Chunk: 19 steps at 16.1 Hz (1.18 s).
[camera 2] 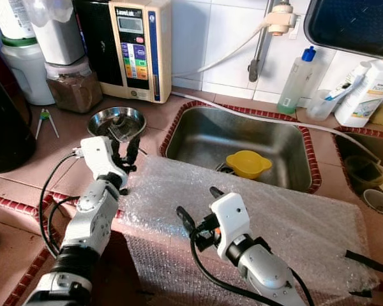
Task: Kitchen organization
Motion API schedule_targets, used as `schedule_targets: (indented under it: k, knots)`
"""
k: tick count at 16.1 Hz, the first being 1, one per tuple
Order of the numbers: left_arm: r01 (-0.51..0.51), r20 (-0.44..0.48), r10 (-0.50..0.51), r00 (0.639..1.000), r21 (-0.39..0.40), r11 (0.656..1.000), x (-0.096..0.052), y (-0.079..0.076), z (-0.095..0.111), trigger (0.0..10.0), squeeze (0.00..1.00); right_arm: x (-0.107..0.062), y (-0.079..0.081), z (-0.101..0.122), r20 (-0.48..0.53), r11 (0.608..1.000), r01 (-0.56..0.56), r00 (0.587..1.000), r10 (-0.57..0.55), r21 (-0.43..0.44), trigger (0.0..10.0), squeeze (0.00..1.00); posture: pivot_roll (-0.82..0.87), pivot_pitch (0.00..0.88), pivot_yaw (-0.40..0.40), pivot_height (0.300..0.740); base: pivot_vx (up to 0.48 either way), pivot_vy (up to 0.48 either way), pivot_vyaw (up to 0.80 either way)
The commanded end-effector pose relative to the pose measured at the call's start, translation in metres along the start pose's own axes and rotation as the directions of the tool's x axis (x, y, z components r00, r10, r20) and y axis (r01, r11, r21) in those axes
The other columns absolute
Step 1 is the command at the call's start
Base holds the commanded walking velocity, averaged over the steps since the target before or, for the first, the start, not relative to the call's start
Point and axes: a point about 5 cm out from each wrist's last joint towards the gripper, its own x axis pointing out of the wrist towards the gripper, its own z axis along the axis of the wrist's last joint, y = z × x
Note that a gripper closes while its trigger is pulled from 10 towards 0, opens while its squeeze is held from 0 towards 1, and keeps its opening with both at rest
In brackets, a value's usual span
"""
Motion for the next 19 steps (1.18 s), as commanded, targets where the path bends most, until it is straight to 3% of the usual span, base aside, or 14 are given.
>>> schedule_targets:
  k: [1, 2, 3, 4, 6, 8, 9, 10, 11, 12, 14, 15, 16, 19]
  knots:
    - [0.071, 0.002, -0.071, 0.997, -0.081, 0.994, -0.002, -0.011, 0.001, 10.0, 1.0, 0.0, -0.003, 0.002, 0.005, 1.0, 0.008, 1.0, -0.007, -0.014, 10.0, 0.0, -0.02, 0.0, 0.001, 0.74, 0.0, 0.0, 0.0]
    - [0.142, 0.016, -0.141, 0.99, -0.149, 0.979, -0.005, -0.018, 0.002, 10.0, 1.0, 0.0, -0.003, 0.002, 0.005, 1.0, 0.008, 1.0, -0.008, -0.014, 10.0, 0.0, -0.02, 0.0, 0.0, 0.74, 0.0, 0.0, 0.0]
    - [0.196, 0.011, -0.2, 0.98, -0.266, 0.944, -0.009, -0.026, 0.002, 10.0, 1.0, 0.0, -0.003, 0.001, 0.003, 1.0, 0.008, 1.0, -0.008, -0.015, 10.0, 0.0, -0.02, 0.0, 0.0, 0.74, 0.0, 0.0, 0.0]
    - [0.207, -0.005, -0.221, 0.975, -0.331, 0.921, -0.01, -0.028, 0.001, 10.0, 1.0, 0.0, -0.003, 0.001, 0.003, 1.0, 0.008, 1.0, -0.008, -0.014, 10.0, 0.0, -0.02, 0.0, 0.0, 0.74, 0.0, 0.0, 0.0]
    - [0.223, -0.012, -0.248, 0.969, -0.397, 0.89, -0.011, -0.031, 0.0, 10.0, 1.0, 0.001, -0.002, 0.001, 0.003, 1.0, 0.006, 1.0, -0.005, -0.014, 10.0, 0.0, -0.01, 0.0, 0.0, 0.74, 0.0, 0.0, 0.0]
    - [0.273, -0.048, -0.333, 0.942, -0.472, 0.838, -0.016, -0.038, -0.001, 10.0, 1.0, 0.003, -0.002, 0.001, 0.006, 1.0, 0.005, 1.0, -0.005, -0.013, 10.0, 0.0, -0.01, 0.0, 0.001, 0.74, 0.0, 0.0, 0.0]
    - [0.278, -0.058, -0.347, 0.936, -0.479, 0.832, -0.017, -0.039, -0.002, 10.0, 1.0, 0.003, -0.002, 0.001, 0.006, 1.0, 0.005, 1.0, -0.005, -0.014, 10.0, 0.0, -0.01, 0.0, 0.002, 0.74, 0.0, 0.0, 0.0]
    - [0.271, -0.065, -0.327, 0.943, -0.422, 0.865, -0.017, -0.036, -0.002, 10.0, 1.0, 0.003, -0.002, 0.001, 0.006, 1.0, 0.005, 1.0, -0.005, -0.013, 10.0, 0.0, -0.01, 0.0, 0.004, 0.74, 0.0, 0.0, 0.0]
    - [0.211, -0.129, -0.254, 0.959, -0.276, 0.938, -0.015, -0.026, -0.008, 10.0, 1.0, 0.003, -0.002, 0.001, 0.007, 1.0, 0.006, 1.0, -0.006, -0.013, 10.0, 0.0, -0.01, 0.0, 0.005, 0.74, 0.0, 0.0, 0.0]
    - [0.128, -0.163, -0.166, 0.973, -0.225, 0.966, -0.012, -0.015, -0.013, 10.0, 1.0, 0.003, -0.002, 0.001, 0.009, 1.0, 0.007, 1.0, -0.007, -0.012, 10.0, 0.0, -0.02, 0.0, 0.008, 0.74, 0.0, 0.0, 0.0]
    - [0.081, -0.176, -0.121, 0.977, -0.222, 0.972, -0.009, -0.008, -0.015, 10.0, 1.0, 0.003, -0.001, 0.002, 0.011, 1.0, 0.01, 1.0, -0.009, -0.011, 10.0, 0.0, -0.02, 0.0, 0.01, 0.74, 0.0, 0.0, 0.0]
    - [0.079, -0.179, -0.114, 0.977, -0.193, 0.978, -0.007, -0.006, -0.015, 10.0, 0.66, 0.002, -0.001, 0.002, 0.011, 1.0, 0.012, 1.0, -0.012, -0.009, 10.0, 0.0, -0.02, 0.0, 0.015, 0.74, 0.0, 0.0, 0.0]
    - [0.073, -0.178, -0.102, 0.979, -0.162, 0.984, -0.004, -0.004, -0.016, 10.0, 0.0, 0.001, 0.0, 0.001, 0.01, 1.0, 0.014, 1.0, -0.014, -0.008, 10.0, 0.0, -0.03, 0.003, 0.019, 0.74, 0.0, 0.0, 0.0]
    - [0.076, -0.179, -0.099, 0.979, -0.132, 0.988, 0.003, -0.007, -0.017, 10.0, 0.0, -0.004, 0.002, -0.001, 0.001, 1.0, 0.021, 1.0, -0.021, -0.002, 10.0, 0.0, -0.04, 0.012, 0.025, 0.74, 0.0, 0.0, 0.0]
